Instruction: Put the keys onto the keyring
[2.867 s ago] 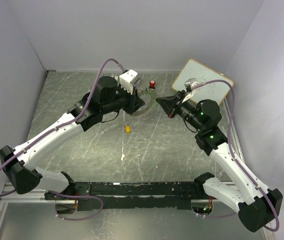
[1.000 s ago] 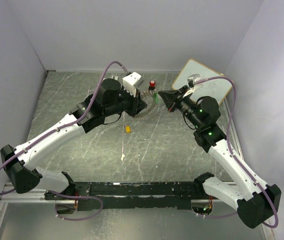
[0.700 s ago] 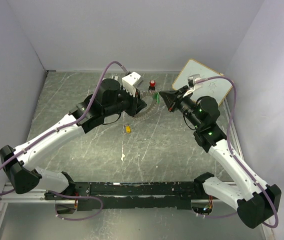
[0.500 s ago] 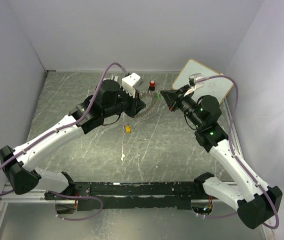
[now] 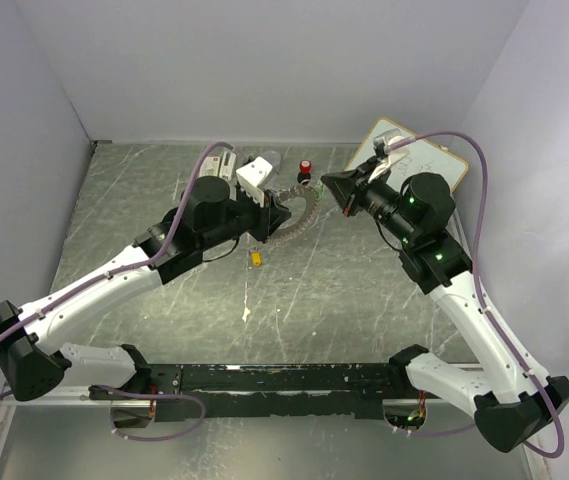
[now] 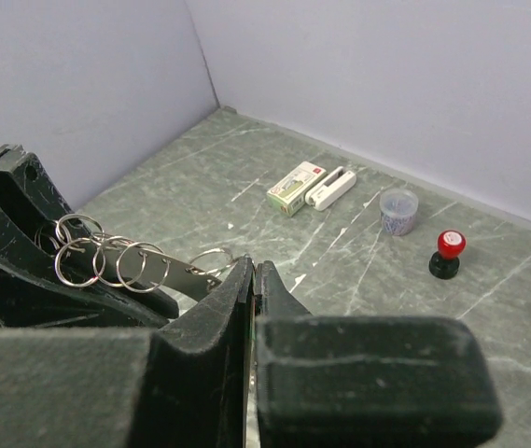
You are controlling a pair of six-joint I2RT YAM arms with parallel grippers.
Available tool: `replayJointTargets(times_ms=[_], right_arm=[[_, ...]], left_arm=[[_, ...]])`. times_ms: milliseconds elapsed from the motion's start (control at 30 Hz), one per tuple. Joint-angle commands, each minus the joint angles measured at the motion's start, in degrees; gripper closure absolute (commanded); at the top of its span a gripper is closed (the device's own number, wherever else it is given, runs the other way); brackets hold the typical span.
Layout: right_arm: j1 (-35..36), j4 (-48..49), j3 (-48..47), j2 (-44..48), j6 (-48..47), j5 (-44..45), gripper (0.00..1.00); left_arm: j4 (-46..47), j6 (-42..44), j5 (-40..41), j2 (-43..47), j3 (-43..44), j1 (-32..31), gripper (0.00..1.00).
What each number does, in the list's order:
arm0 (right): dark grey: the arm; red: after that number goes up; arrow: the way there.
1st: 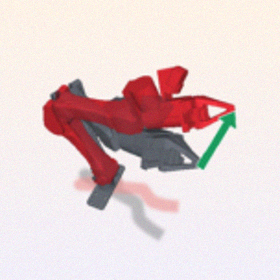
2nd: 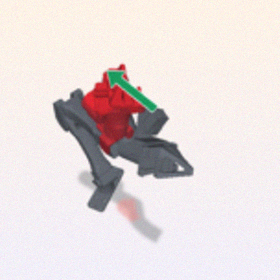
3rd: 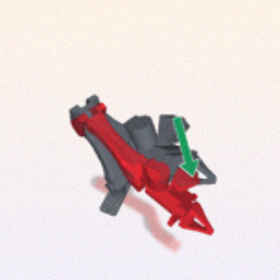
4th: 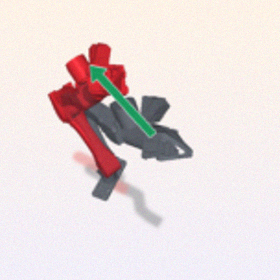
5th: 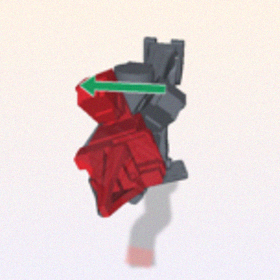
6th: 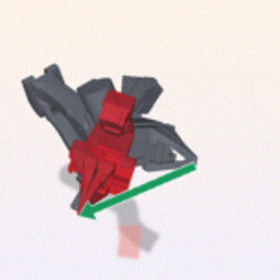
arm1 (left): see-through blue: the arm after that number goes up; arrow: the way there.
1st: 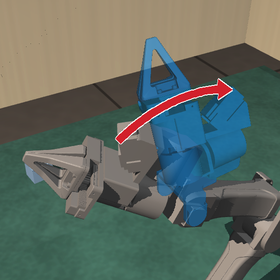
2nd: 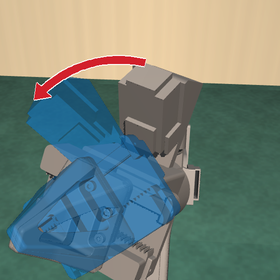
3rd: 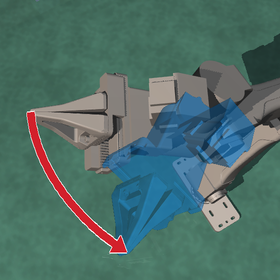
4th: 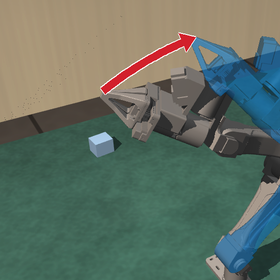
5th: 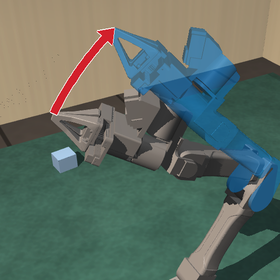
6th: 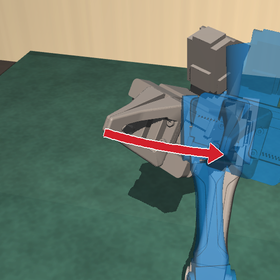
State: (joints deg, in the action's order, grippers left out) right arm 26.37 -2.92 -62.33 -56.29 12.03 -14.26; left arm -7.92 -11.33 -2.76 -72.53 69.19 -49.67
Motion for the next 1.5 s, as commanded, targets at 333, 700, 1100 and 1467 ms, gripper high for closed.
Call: replayJointTargets(times_ms=[333,700,1100,1467], right_arm=[[-0.8,-6.8,-9.9,-3.9,-6.8,-1.9,1.00],[-0.8,-9.9,-10.5,-5.2,-7.2,-1.9,1.00],[-0.8,-11.7,-10.8,-6.6,-7.6,-2.4,1.00],[-0.7,-10.8,-10.4,-8.3,-5.2,-3.7,1.00]], left_arm=[[6.6,1.4,4.2,0.1,-7.3,0.3,0.72],[11.4,-4.2,7.3,-3.1,-16.4,3.6,0.31],[20.6,-2.8,8.7,10.2,-19.2,3.6,0.35],[22.8,2.1,5.6,13.0,-16.9,3.6,0.40]])
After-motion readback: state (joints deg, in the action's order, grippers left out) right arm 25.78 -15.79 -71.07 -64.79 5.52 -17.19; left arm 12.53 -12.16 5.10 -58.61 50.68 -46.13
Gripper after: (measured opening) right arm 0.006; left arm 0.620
